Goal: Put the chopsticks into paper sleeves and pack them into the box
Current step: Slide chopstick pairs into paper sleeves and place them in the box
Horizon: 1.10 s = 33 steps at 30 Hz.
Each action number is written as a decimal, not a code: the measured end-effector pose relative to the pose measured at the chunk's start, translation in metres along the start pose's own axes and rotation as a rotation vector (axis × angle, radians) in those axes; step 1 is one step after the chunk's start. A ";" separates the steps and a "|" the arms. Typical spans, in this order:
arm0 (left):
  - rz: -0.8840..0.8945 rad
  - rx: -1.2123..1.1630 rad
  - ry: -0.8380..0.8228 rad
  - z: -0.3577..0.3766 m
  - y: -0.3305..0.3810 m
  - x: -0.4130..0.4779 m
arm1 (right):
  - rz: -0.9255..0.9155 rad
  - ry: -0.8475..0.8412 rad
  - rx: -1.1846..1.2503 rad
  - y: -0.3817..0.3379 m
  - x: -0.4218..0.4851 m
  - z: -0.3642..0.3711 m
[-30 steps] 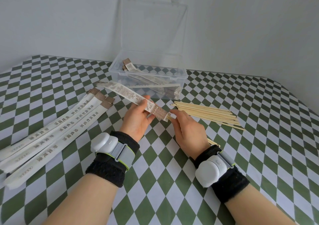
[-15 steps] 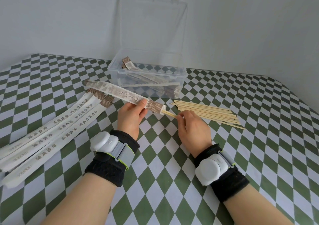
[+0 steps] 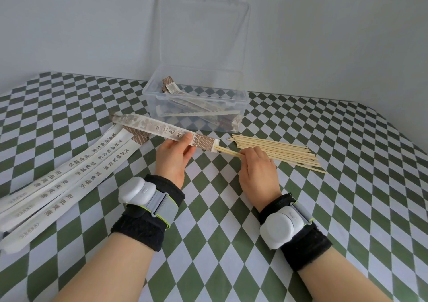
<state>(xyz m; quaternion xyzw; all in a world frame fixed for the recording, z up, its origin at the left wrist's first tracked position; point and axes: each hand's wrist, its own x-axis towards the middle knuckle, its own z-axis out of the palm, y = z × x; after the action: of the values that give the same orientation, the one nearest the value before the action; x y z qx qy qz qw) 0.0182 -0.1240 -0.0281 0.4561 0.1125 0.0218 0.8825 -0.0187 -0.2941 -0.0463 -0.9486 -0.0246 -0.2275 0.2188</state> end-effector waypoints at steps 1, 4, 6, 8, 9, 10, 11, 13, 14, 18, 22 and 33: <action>-0.013 0.007 -0.014 0.000 0.000 -0.001 | -0.006 -0.012 0.047 -0.001 0.000 0.000; -0.051 0.084 -0.083 0.003 -0.003 -0.003 | -0.037 -0.099 0.133 -0.005 0.000 -0.001; -0.060 0.126 -0.117 0.004 -0.005 -0.004 | -0.054 -0.149 0.154 -0.007 0.000 -0.002; -0.057 0.119 -0.101 0.004 -0.004 -0.004 | -0.056 -0.162 0.175 -0.007 -0.001 -0.003; -0.049 0.098 -0.079 0.004 -0.003 -0.003 | -0.050 -0.146 0.186 -0.007 -0.001 -0.003; -0.037 0.066 -0.053 0.003 -0.002 -0.002 | -0.035 -0.117 0.200 -0.006 -0.001 -0.004; -0.026 0.027 -0.028 0.002 -0.001 -0.001 | -0.008 -0.086 0.214 -0.005 0.000 -0.004; -0.018 -0.026 0.001 0.001 -0.001 0.002 | 0.052 -0.063 0.220 -0.004 0.001 -0.005; -0.021 -0.030 -0.002 0.000 -0.001 0.003 | 0.070 -0.075 0.217 -0.004 0.001 -0.006; -0.067 0.054 -0.117 0.002 -0.005 0.001 | 0.026 -0.186 0.209 -0.008 0.000 -0.008; -0.077 0.117 -0.163 0.005 -0.007 -0.001 | -0.023 -0.191 0.265 -0.007 -0.001 -0.008; -0.052 0.017 -0.166 0.006 -0.002 -0.004 | -0.061 -0.309 0.639 -0.008 0.001 -0.013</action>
<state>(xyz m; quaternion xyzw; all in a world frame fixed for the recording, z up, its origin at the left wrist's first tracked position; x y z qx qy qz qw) 0.0157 -0.1305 -0.0257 0.4607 0.0507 -0.0399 0.8852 -0.0251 -0.2928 -0.0322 -0.8543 -0.1558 -0.0686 0.4911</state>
